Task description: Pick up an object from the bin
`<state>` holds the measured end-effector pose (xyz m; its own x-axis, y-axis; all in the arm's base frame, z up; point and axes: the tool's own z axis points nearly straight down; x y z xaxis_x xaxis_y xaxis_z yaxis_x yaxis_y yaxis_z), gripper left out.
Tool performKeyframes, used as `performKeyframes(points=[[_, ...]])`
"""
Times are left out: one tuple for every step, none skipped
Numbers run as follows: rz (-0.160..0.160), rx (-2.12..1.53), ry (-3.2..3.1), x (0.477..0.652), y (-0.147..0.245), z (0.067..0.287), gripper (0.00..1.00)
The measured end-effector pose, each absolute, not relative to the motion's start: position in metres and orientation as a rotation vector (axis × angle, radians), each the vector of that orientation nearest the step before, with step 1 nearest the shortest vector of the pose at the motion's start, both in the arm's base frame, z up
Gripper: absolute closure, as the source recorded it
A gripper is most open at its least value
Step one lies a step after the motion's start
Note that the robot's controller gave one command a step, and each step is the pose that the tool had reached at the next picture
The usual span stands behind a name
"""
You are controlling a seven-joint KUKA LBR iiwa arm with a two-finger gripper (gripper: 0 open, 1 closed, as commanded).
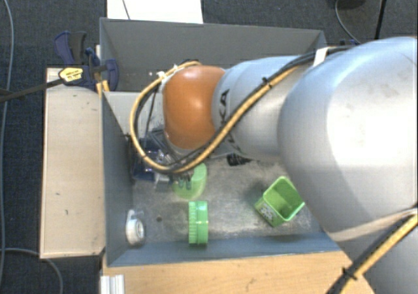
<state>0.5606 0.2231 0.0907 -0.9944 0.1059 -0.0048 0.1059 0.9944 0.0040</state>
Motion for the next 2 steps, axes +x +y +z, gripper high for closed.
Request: performKeyframes(points=[[0.005,0.139,3.134,0.560,0.221,0.078,1.00],[0.007,0.119,3.132,0.570,0.226,0.072,1.00]])
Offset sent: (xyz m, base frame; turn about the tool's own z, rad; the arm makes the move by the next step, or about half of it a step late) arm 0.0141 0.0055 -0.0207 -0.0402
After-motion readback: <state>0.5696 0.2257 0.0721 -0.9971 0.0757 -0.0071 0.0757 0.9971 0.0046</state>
